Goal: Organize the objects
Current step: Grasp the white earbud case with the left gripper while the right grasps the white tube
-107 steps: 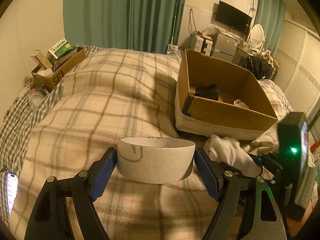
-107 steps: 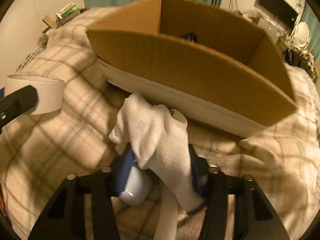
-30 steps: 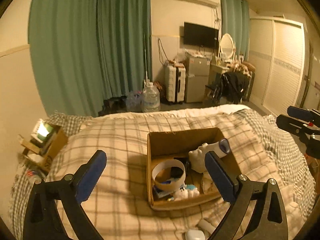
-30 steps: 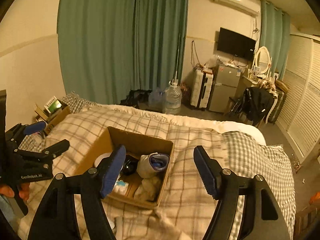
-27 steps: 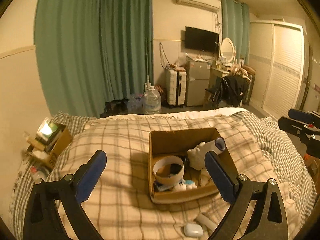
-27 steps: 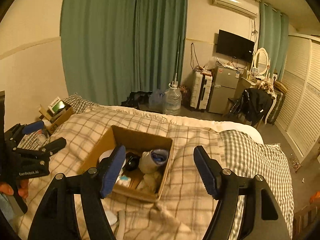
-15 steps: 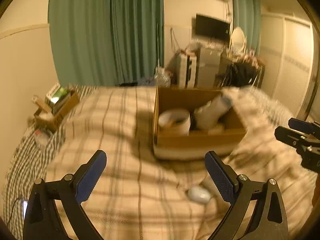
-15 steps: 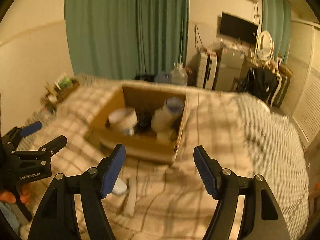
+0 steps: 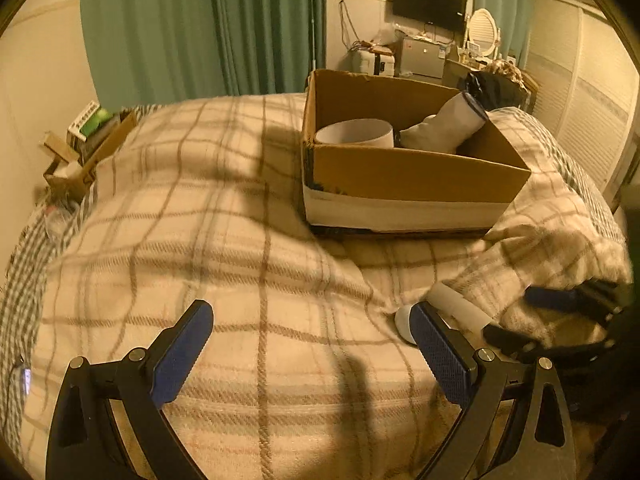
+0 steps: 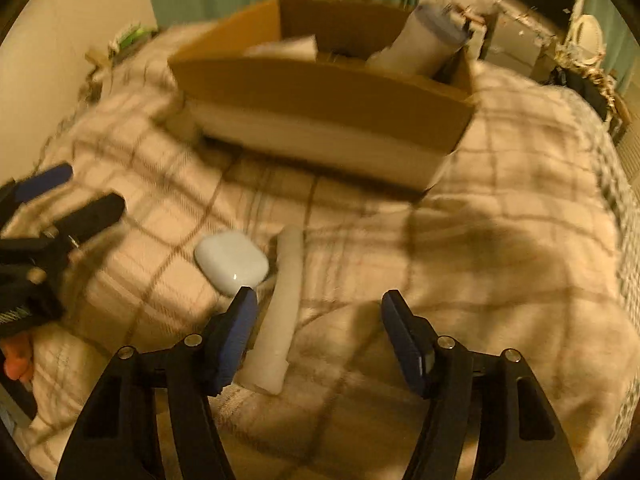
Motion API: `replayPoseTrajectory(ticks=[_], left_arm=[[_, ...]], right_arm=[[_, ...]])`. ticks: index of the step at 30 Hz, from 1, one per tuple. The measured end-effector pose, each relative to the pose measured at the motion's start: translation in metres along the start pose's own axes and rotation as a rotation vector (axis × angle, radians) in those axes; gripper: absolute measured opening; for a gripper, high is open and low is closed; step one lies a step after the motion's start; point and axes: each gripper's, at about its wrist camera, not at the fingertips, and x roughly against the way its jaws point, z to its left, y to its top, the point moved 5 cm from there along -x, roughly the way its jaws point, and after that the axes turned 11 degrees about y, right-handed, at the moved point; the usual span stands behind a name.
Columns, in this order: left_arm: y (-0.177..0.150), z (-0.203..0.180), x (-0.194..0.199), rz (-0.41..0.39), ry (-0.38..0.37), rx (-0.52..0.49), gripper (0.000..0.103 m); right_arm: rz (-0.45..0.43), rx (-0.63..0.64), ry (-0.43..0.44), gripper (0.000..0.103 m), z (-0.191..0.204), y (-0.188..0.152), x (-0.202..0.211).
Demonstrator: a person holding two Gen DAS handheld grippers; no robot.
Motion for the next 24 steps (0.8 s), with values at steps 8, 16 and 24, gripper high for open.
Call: replayPoseTrajectory(ticks=[8, 16, 24], left_arm=[[-0.001, -0.002, 0.002, -0.007, 0.002, -0.004, 0.101], [-0.003, -0.007, 0.010, -0.034, 0.010, -0.032, 0.101], [-0.008, -0.029, 0.007, -0.013, 0.004, -0.108, 0.100]], right_arm=[[0.094, 0.051, -0.050, 0.032, 0.007, -0.005, -0.024], [-0.055, 0.027, -0.017, 0.012, 0.003, -0.006, 0.020], [-0.136, -0.014, 0.007, 0.011, -0.006, 0.002, 0.044]])
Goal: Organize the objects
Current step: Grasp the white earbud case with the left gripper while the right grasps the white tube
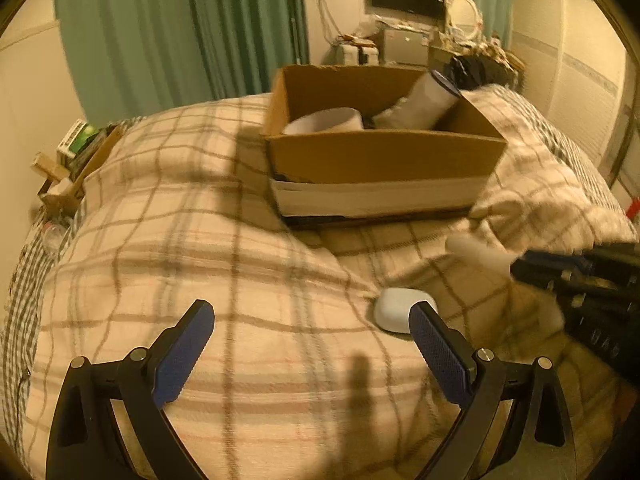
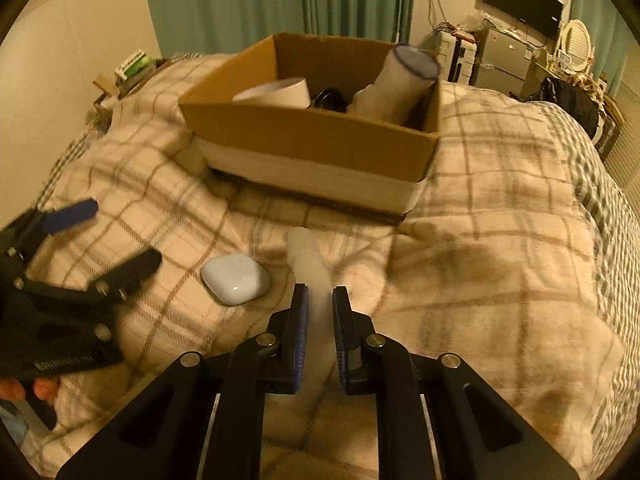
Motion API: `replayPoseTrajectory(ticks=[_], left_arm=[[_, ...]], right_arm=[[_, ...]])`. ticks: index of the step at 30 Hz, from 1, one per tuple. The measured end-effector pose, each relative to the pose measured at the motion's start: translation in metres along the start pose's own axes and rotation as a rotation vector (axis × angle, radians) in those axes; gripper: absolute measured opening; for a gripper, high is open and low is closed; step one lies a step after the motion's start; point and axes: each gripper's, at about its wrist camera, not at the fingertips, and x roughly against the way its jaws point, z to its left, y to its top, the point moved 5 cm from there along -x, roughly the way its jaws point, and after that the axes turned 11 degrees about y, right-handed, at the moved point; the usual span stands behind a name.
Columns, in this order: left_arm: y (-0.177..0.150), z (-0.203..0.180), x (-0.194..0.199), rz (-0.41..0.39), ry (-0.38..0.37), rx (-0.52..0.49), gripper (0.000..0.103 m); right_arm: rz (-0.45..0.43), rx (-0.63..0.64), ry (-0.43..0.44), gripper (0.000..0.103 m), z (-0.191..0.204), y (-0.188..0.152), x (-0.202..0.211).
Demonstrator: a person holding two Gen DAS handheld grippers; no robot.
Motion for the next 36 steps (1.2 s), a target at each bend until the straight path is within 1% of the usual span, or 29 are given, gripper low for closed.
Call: replayPoseTrajectory(ticks=[2, 5, 8, 11, 13, 15, 16, 17, 18, 19, 20, 24, 29, 36], left_arm=[[0.000, -0.012, -0.004, 0.012, -0.015, -0.036, 0.100], [-0.001, -0.030, -0.012, 0.050, -0.067, -0.066, 0.094], [-0.002, -0.047, -0.023, 0.087, -0.104, -0.103, 0.094], [-0.003, -0.058, -0.035, 0.129, -0.129, -0.114, 0.094], [-0.002, -0.063, -0.046, 0.163, -0.150, -0.108, 0.084], [-0.003, -0.068, -0.056, 0.198, -0.163, -0.104, 0.082], [-0.003, -0.070, -0.062, 0.213, -0.169, -0.105, 0.078], [-0.004, -0.072, -0.065, 0.224, -0.172, -0.109, 0.076], [-0.005, -0.075, -0.067, 0.233, -0.178, -0.119, 0.071], [-0.007, -0.077, -0.068, 0.234, -0.180, -0.131, 0.058], [-0.008, -0.079, -0.068, 0.234, -0.182, -0.142, 0.052], [-0.011, -0.081, -0.060, 0.217, -0.159, -0.163, 0.051], [-0.011, -0.075, -0.034, 0.180, -0.115, -0.176, 0.051], [0.001, -0.052, 0.019, 0.092, -0.129, -0.132, 0.051]], right_arm=[[-0.012, -0.014, -0.011, 0.011, -0.004, 0.005, 0.002], [-0.028, -0.033, -0.005, 0.011, -0.011, 0.008, 0.008], [-0.049, -0.037, -0.005, 0.011, -0.017, 0.012, 0.015], [-0.079, -0.050, -0.009, 0.011, -0.024, 0.014, 0.024], [-0.090, -0.057, -0.002, 0.011, -0.027, 0.015, 0.027], [-0.095, -0.064, -0.001, 0.012, -0.028, 0.015, 0.027], [-0.094, -0.067, 0.005, 0.012, -0.029, 0.015, 0.026], [-0.091, -0.070, 0.013, 0.012, -0.029, 0.014, 0.024], [-0.086, -0.074, 0.016, 0.012, -0.030, 0.014, 0.022], [-0.080, -0.077, 0.012, 0.012, -0.031, 0.013, 0.020], [-0.076, -0.081, 0.013, 0.012, -0.031, 0.012, 0.018], [-0.076, -0.077, 0.014, 0.011, -0.031, 0.010, 0.016], [-0.091, -0.059, -0.003, 0.011, -0.025, 0.010, 0.024], [-0.123, -0.016, -0.034, 0.011, -0.009, 0.014, 0.051]])
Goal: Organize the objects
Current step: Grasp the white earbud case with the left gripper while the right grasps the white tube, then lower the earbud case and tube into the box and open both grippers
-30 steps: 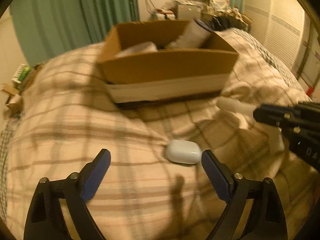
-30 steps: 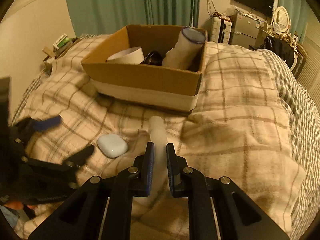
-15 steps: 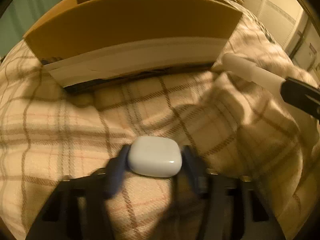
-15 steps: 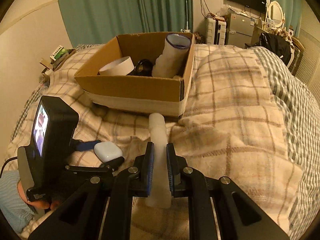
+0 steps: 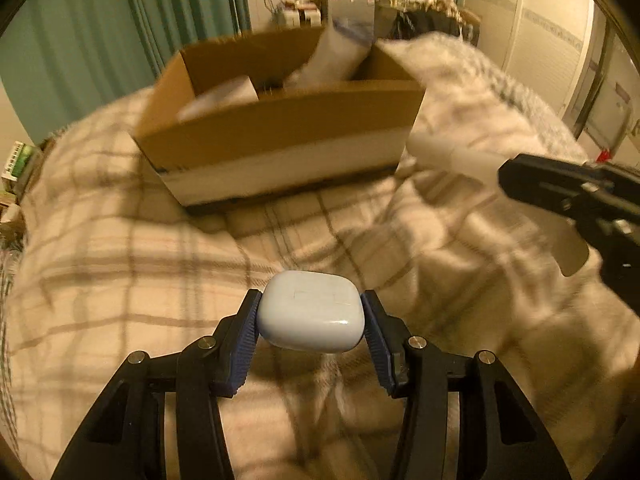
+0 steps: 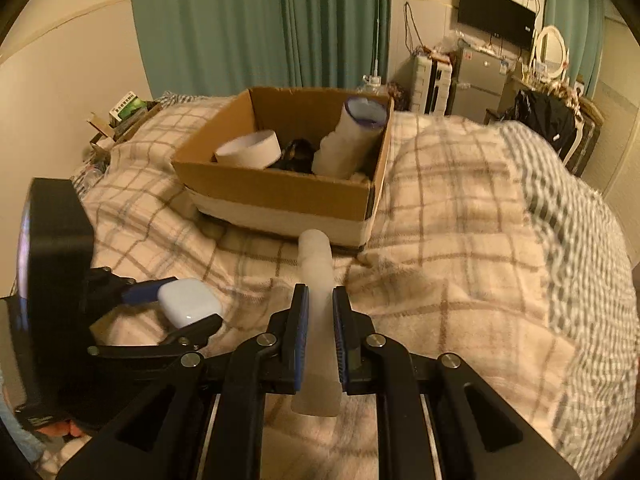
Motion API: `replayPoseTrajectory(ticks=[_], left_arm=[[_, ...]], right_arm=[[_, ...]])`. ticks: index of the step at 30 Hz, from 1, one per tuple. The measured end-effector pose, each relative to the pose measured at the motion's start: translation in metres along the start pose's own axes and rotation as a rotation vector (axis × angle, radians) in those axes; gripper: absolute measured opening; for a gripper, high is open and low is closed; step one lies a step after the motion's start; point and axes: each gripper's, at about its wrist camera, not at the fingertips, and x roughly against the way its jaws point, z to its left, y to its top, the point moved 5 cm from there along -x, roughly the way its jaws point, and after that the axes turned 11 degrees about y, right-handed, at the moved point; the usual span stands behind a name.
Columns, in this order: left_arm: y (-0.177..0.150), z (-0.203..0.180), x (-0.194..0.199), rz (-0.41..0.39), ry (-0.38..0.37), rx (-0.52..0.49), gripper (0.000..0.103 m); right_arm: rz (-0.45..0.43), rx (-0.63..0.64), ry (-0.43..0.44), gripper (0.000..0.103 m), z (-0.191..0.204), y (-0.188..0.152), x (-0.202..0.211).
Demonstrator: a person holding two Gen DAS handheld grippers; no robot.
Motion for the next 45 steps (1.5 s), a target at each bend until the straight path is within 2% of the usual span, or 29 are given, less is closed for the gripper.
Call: replayPoseTrajectory(ticks=[12, 19, 25, 30, 36, 41, 45], left_arm=[[0.047, 0.041, 0.084, -0.183, -0.024, 0.081, 0.051], [0.099, 0.070, 0.123, -0.289, -0.002, 0.117, 0.051], [0.151, 0.087, 0.132, -0.346, 0.038, 0.096, 0.051], [0.197, 0.097, 0.119, -0.378, 0.074, 0.086, 0.051], [0.235, 0.095, 0.078, -0.366, 0.088, 0.068, 0.051], [0.248, 0.089, 0.023, -0.319, 0.086, 0.060, 0.051], [0.246, 0.087, -0.025, -0.254, 0.084, 0.060, 0.051]], right_arm=[[-0.120, 0.088, -0.048, 0.011, 0.038, 0.035, 0.078], [-0.195, 0.159, -0.055, 0.011, 0.055, 0.086, 0.107], [-0.251, 0.210, -0.047, 0.011, 0.058, 0.138, 0.114], [-0.279, 0.223, -0.040, 0.011, 0.047, 0.181, 0.100], [-0.275, 0.211, -0.029, 0.011, 0.025, 0.222, 0.055], [-0.246, 0.192, -0.012, 0.011, 0.003, 0.240, 0.005], [-0.191, 0.171, -0.004, 0.011, -0.016, 0.241, -0.040]])
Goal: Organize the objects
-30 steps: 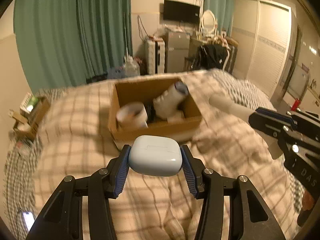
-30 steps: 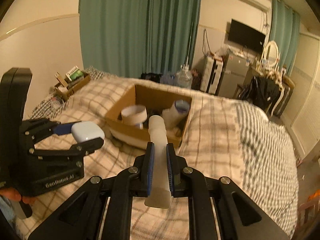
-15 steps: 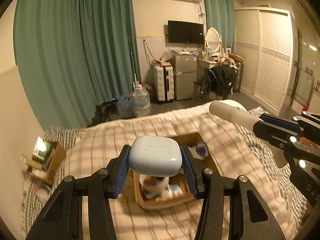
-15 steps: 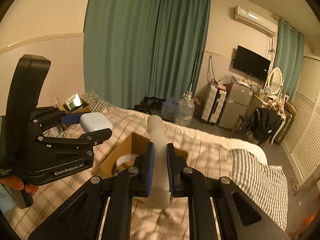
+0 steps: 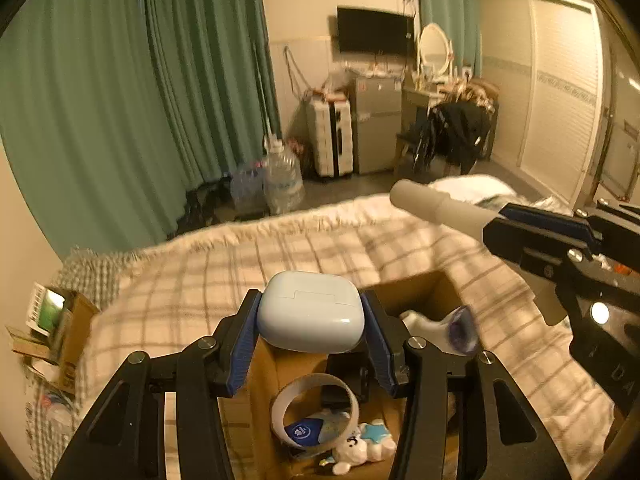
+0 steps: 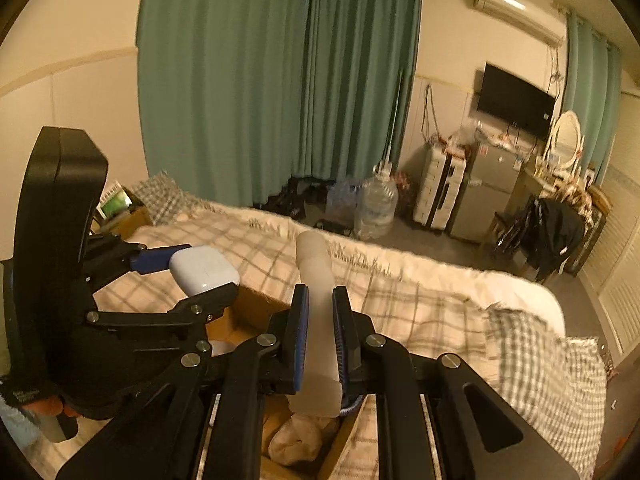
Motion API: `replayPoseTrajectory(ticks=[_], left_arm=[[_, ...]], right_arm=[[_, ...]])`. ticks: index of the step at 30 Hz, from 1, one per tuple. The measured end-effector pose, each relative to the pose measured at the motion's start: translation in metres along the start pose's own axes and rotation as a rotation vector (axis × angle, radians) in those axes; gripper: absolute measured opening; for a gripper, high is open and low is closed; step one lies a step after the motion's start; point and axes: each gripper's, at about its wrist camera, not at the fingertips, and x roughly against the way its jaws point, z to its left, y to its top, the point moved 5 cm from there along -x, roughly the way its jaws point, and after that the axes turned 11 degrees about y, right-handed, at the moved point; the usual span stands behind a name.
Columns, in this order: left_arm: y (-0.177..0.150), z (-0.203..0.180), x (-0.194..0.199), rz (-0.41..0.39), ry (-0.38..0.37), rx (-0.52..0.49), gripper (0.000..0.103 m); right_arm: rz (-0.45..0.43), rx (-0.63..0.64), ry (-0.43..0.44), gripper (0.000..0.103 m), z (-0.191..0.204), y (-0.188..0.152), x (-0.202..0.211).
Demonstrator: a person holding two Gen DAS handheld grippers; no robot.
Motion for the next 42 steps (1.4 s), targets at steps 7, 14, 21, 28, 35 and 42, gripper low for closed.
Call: replayPoseTrajectory(ticks=[7, 14, 21, 28, 35, 42], left_arm=[[-0.040, -0.015, -0.056, 0.109, 0.010, -0.016, 0.051], [-0.058, -0.028, -0.067, 0.104, 0.006, -0.045, 0.052], [-0.038, -0.015, -0.028, 0.038, 0.018, -0.021, 0.082], [-0.006, 0.007, 0.065, -0.079, 0.038, 0.016, 0.095], [0.018, 0.034, 0.187, -0.261, 0.046, 0.087, 0.103], [0.003, 0.063, 0.270, -0.370, -0.022, 0.178, 0.103]], right_arm=[[0.131, -0.066, 0.052, 0.011, -0.022, -0.044, -0.070], [0.156, -0.110, 0.085, 0.015, -0.032, -0.067, -0.091], [0.076, -0.163, 0.060, 0.040, -0.035, -0.048, -0.052], [-0.044, -0.139, -0.009, 0.058, -0.011, -0.004, 0.052], [-0.204, -0.130, -0.093, 0.086, 0.027, 0.023, 0.180], [-0.340, -0.129, -0.165, 0.103, 0.055, 0.009, 0.267]])
